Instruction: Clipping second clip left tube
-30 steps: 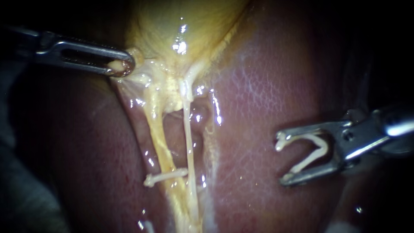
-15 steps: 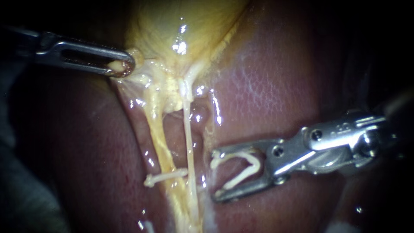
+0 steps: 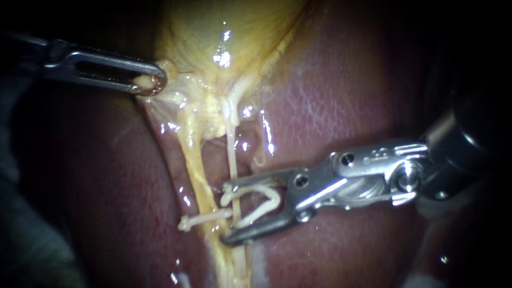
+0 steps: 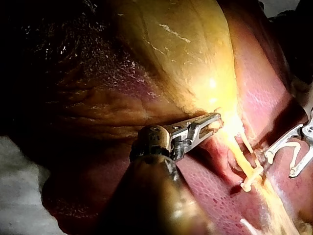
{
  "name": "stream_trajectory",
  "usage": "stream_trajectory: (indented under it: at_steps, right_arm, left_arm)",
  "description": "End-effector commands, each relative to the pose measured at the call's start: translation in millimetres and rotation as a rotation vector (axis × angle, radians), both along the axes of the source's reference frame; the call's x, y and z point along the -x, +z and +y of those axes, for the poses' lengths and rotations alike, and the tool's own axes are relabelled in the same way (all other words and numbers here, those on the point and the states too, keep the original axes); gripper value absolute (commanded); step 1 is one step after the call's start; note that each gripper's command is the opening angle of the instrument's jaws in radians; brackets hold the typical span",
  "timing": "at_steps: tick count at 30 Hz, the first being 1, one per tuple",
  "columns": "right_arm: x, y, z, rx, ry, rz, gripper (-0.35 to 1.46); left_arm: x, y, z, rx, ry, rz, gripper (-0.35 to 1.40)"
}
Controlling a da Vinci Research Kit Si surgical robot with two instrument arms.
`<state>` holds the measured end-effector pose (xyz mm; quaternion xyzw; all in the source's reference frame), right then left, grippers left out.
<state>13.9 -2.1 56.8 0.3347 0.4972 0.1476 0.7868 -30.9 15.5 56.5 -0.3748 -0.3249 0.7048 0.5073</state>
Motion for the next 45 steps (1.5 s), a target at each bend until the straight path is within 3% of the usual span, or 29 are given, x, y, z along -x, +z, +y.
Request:
stream_trajectory:
  at_steps: [1,10,20,33,45]
  right_arm:
    - [0.0,0.5,-0.1,-0.005,0.004,-0.006,0.49]
    - [-0.7,4.6,-0.6,-0.038,0.023,-0.034,0.5]
    - [-0.5,7.4,-0.9,-0.067,0.022,-0.046,0.5]
    - [-2.9,8.6,-1.0,-0.114,0.023,-0.001,0.5]
    - [-5.5,8.0,-1.7,-0.169,0.069,0.066,0.5]
  left_arm:
    - [0.0,0.0,0.0,0.0,0.0,0.0,-0.35]
    - [0.0,0.0,0.0,0.0,0.0,0.0,-0.35]
    - [0.0,0.0,-0.1,0.001,0.0,0.0,-0.35]
    - [0.1,0.0,-0.1,0.001,0.0,0.0,-0.35]
    - [0.1,0.1,-0.1,0.001,-0.001,0.001,-0.35]
